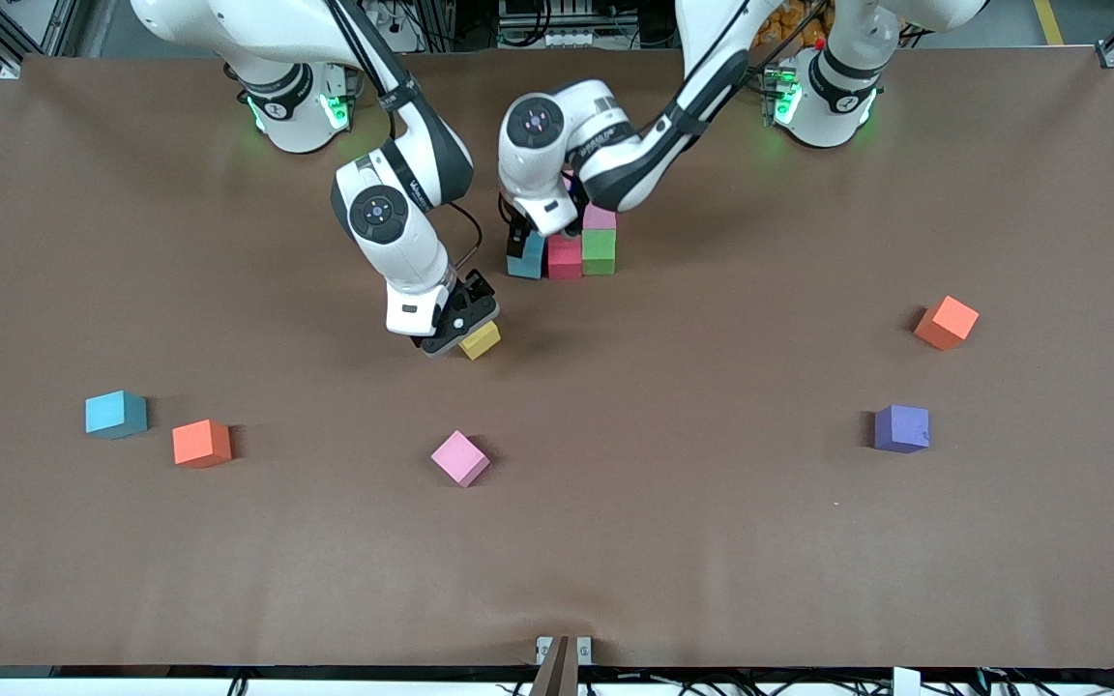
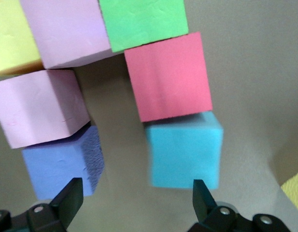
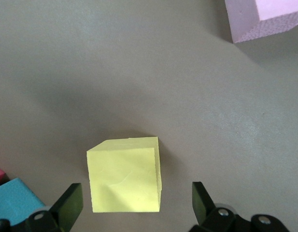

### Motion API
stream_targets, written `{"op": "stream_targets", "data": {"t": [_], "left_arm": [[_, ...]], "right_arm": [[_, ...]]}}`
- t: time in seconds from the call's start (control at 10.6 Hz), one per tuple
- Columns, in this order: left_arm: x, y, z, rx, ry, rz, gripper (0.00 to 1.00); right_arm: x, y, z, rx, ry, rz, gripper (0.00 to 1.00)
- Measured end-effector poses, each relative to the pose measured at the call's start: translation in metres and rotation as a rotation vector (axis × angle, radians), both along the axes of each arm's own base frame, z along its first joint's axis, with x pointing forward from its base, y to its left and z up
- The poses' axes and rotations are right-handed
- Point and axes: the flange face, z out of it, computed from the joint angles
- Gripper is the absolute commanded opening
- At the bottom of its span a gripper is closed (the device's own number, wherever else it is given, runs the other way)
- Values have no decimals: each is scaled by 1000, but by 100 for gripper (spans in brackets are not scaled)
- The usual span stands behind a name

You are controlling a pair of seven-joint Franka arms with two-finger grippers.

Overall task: Form number 2 with 11 blocks
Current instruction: 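Lift the yellow cube with the right gripper while the left gripper releases cyan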

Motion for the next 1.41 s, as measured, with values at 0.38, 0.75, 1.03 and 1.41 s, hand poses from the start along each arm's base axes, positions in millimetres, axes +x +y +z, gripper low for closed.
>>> {"op": "stream_targets", "data": {"t": [0.38, 0.75, 1.03, 1.41], "left_arm": [[19, 14, 20, 13, -15, -42, 100], [54, 49, 59, 38, -29, -209, 100], [99, 93, 77, 41, -28, -355, 100], [149, 165, 84, 20, 48, -650, 100]], "right_arm": [[-1, 3, -7, -2, -7, 5, 100], [-6, 10, -20, -9, -8, 20, 100], [-7, 11, -20, -8, -9, 22, 100], [-10, 16, -22, -10, -8, 31, 100]]}}
